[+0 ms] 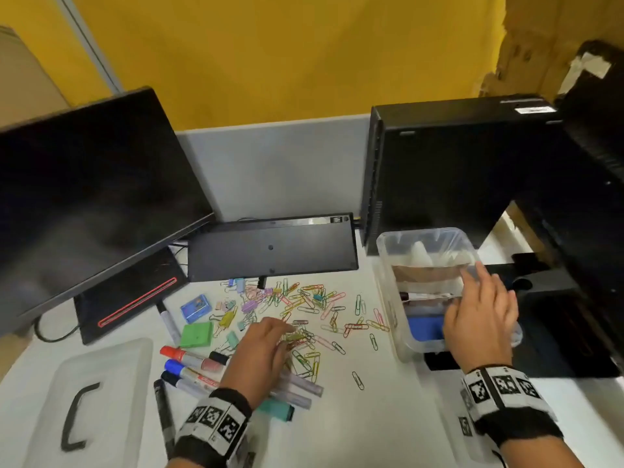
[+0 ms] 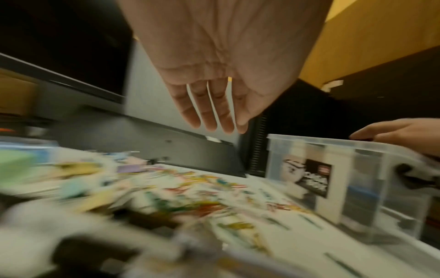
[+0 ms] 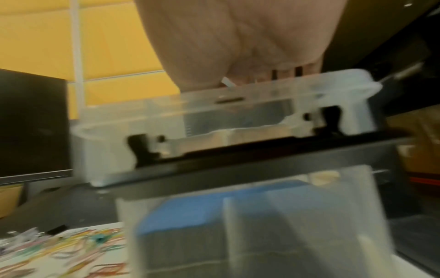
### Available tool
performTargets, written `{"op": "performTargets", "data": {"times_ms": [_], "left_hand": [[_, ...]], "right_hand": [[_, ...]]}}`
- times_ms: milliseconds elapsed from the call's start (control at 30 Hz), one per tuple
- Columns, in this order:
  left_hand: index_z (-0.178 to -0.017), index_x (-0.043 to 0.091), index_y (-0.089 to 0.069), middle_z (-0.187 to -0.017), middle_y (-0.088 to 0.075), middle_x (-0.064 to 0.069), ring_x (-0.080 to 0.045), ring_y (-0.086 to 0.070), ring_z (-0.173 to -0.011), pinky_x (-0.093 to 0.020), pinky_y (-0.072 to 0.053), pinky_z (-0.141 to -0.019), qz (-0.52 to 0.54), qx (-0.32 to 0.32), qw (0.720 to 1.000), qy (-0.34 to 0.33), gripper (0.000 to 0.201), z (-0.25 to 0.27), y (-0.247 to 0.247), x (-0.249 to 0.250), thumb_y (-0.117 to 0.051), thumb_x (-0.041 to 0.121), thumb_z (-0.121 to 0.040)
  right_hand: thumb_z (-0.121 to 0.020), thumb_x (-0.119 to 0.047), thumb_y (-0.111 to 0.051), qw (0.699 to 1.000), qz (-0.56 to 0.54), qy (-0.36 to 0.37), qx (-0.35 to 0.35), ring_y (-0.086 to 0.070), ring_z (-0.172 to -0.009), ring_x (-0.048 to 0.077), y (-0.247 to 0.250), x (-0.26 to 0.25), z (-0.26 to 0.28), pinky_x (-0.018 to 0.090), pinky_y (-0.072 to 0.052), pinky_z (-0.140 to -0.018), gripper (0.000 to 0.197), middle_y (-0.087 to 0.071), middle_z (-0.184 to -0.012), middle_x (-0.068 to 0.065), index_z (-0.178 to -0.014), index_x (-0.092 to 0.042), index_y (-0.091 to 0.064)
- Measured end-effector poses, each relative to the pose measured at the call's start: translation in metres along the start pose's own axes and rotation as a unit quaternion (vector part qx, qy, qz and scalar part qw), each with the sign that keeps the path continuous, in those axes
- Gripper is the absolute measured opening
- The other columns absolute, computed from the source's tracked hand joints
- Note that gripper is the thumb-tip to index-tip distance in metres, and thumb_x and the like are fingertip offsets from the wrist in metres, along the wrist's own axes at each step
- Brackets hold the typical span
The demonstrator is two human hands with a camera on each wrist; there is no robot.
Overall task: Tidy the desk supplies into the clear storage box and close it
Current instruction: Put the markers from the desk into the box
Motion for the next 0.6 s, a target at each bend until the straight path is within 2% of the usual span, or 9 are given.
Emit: {"op": "performTargets", "data": {"times_ms": [67,167,267,333,400,467,600], "left_hand": [[-0.11,0.026,-0.062,-0.112,-0.055,0.009,-0.006,-0.043,-0.103,-0.022,-0.037,-0.092,-0.012,0.017,0.999,0.05,0.024,0.027,0.013,-0.043,-0.052,0.014,-0.092],[-0.104,0.024,-0.066,-0.106,-0.055,0.007,-0.012,-0.048,-0.099,-0.027,-0.041,-0.09,-0.044,0.013,0.991,0.123,0.023,0.058,0.028,-0.101,-0.056,0.011,-0.088],[-0.105,0.026,-0.067,-0.11,-0.058,0.004,-0.018,-0.052,-0.1,-0.03,-0.043,-0.088,-0.077,-0.007,0.984,0.158,0.023,0.072,0.037,-0.141,-0.058,0.014,-0.088],[-0.11,0.026,-0.064,-0.117,-0.058,0.003,-0.018,-0.052,-0.104,-0.031,-0.043,-0.091,-0.098,-0.02,0.982,0.161,0.023,0.074,0.04,-0.158,-0.055,0.02,-0.09],[-0.115,0.025,-0.063,-0.12,-0.057,0.003,-0.019,-0.051,-0.108,-0.031,-0.042,-0.095,-0.101,-0.031,0.983,0.147,0.026,0.07,0.041,-0.168,-0.054,0.02,-0.091],[-0.115,0.025,-0.063,-0.119,-0.059,0.004,-0.02,-0.051,-0.109,-0.032,-0.043,-0.093,-0.105,-0.044,0.986,0.124,0.027,0.062,0.042,-0.173,-0.055,0.019,-0.09],[-0.116,0.028,-0.06,-0.115,-0.057,0.006,-0.016,-0.049,-0.105,-0.029,-0.042,-0.09,-0.126,-0.081,0.986,0.076,0.024,0.045,0.042,-0.176,-0.051,0.028,-0.093]], "right_hand": [[-0.088,-0.015,-0.052,0.995,-0.057,0.082,0.011,-0.029,-0.138,0.031,0.006,-0.036,0.009,0.047,-0.018,-0.113,0.044,-0.039,-0.145,0.012,-0.131,-0.01,-0.048],[-0.09,-0.021,-0.041,0.967,-0.154,0.205,-0.004,-0.036,-0.13,0.022,0.003,-0.096,0.034,0.037,-0.029,-0.11,0.034,-0.047,-0.133,0.001,-0.121,-0.015,-0.056],[-0.09,-0.023,-0.038,0.935,-0.175,0.302,-0.066,-0.046,-0.108,0.013,-0.022,-0.152,0.068,0.023,-0.039,-0.092,0.028,-0.054,-0.112,-0.005,-0.109,-0.019,-0.058],[-0.091,-0.023,-0.043,0.918,-0.14,0.342,-0.143,-0.05,-0.099,0.013,-0.05,-0.179,0.091,0.021,-0.041,-0.08,0.022,-0.056,-0.105,-0.005,-0.106,-0.02,-0.059],[-0.092,-0.023,-0.046,0.908,-0.095,0.341,-0.223,-0.051,-0.103,0.019,-0.082,-0.192,0.108,0.027,-0.043,-0.081,0.023,-0.055,-0.111,-0.001,-0.111,-0.017,-0.057],[-0.093,-0.025,-0.044,0.905,-0.036,0.318,-0.279,-0.048,-0.109,0.022,-0.106,-0.197,0.12,0.03,-0.042,-0.084,0.026,-0.052,-0.118,0.002,-0.114,-0.015,-0.054],[-0.094,-0.024,-0.042,0.91,0.024,0.28,-0.305,-0.046,-0.108,0.021,-0.127,-0.2,0.131,0.03,-0.043,-0.084,0.023,-0.051,-0.117,0.001,-0.113,-0.017,-0.052]]}}
Point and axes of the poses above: each hand's wrist, its own z-axis away from the middle knuckle, its own y-axis out of the back of the hand, x = y × z, the point moved 6 cm from there along -z, towards the middle knuckle
